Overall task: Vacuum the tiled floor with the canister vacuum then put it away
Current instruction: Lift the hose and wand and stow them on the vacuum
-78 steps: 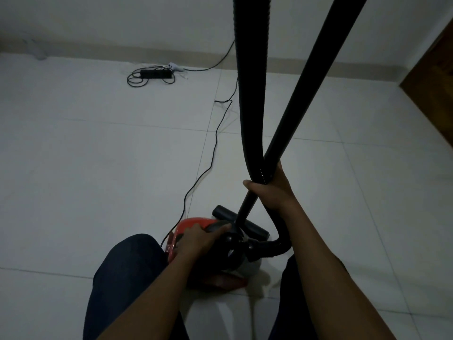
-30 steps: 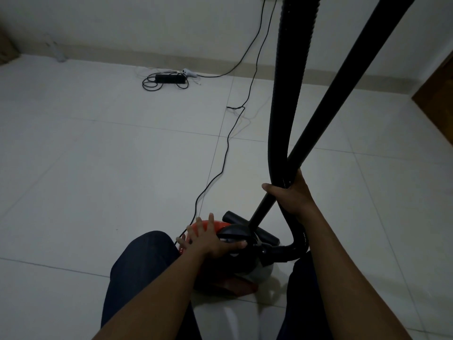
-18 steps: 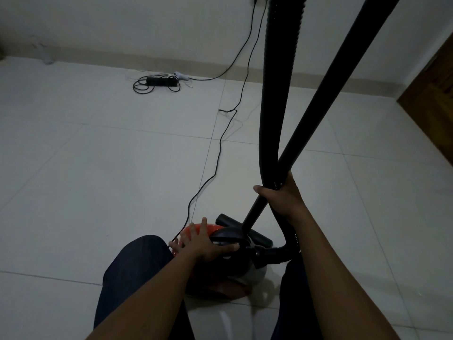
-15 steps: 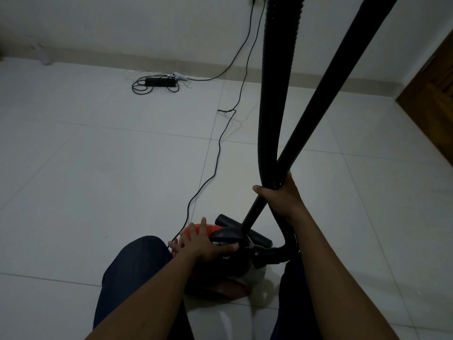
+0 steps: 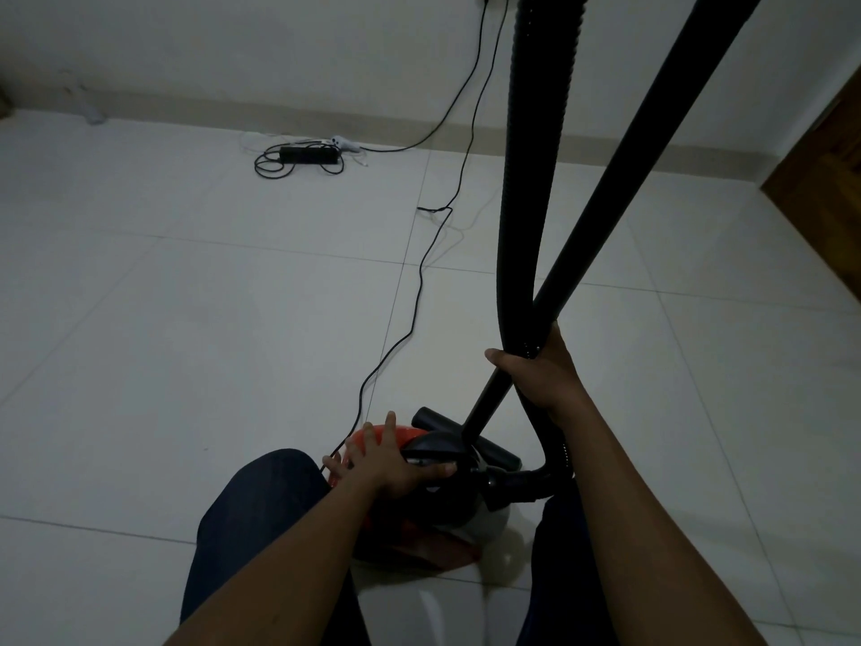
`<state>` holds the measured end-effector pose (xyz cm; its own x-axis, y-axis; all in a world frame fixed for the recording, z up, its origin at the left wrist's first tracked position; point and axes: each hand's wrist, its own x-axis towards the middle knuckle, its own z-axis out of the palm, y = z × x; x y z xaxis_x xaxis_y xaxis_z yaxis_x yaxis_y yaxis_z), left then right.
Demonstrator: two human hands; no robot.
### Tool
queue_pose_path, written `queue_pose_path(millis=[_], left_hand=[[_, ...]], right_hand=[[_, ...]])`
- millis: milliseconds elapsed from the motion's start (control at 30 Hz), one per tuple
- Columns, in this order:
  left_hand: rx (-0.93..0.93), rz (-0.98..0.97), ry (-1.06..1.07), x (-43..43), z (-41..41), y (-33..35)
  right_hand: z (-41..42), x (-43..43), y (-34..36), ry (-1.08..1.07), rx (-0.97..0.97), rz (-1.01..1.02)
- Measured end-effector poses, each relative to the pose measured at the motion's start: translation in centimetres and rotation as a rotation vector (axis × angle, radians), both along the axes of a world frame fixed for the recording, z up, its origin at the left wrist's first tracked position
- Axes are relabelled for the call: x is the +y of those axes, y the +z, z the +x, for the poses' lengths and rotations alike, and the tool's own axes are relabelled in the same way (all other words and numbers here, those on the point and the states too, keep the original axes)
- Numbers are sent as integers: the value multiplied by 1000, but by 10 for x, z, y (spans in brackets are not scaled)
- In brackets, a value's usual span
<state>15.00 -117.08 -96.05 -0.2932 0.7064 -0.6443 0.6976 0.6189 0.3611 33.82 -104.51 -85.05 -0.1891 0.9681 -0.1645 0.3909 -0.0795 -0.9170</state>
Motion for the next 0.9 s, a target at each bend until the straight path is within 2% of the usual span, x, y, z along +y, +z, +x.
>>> queue_pose_path(millis=[900], left_hand=[[-13,-1,0,0,-1,0]], right_hand=[[-2,0,2,-6,11,-15]])
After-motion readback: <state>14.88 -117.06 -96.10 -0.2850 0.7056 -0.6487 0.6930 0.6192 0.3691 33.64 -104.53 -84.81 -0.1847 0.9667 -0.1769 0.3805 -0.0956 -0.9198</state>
